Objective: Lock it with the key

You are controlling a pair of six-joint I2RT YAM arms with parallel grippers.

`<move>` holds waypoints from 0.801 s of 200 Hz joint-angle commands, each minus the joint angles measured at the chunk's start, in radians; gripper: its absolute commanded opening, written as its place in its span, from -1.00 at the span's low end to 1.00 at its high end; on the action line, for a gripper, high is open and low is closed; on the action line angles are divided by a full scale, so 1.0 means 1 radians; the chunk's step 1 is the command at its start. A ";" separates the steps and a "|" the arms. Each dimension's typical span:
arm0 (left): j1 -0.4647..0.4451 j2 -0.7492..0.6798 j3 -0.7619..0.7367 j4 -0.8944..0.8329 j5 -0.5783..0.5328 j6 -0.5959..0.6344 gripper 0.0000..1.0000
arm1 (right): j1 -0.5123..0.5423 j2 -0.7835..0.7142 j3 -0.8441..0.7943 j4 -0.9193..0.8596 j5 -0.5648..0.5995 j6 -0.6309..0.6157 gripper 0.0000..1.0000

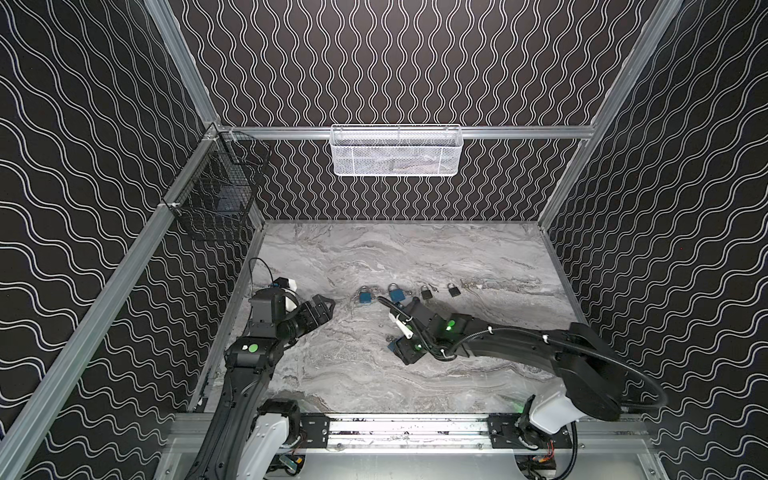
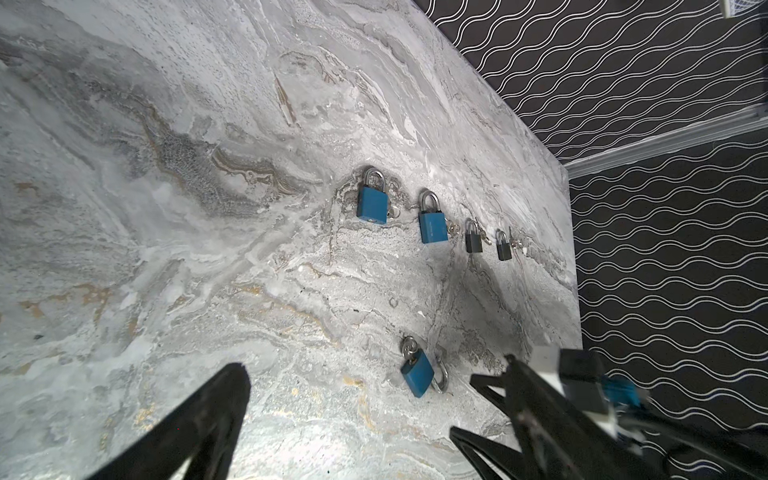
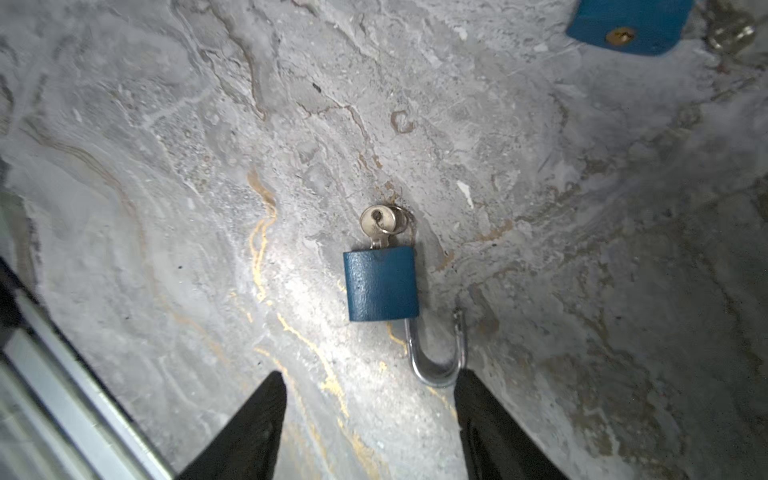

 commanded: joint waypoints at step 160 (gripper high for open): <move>0.002 0.062 -0.046 0.170 0.114 -0.018 0.97 | -0.022 0.106 -0.093 0.193 -0.167 0.252 0.23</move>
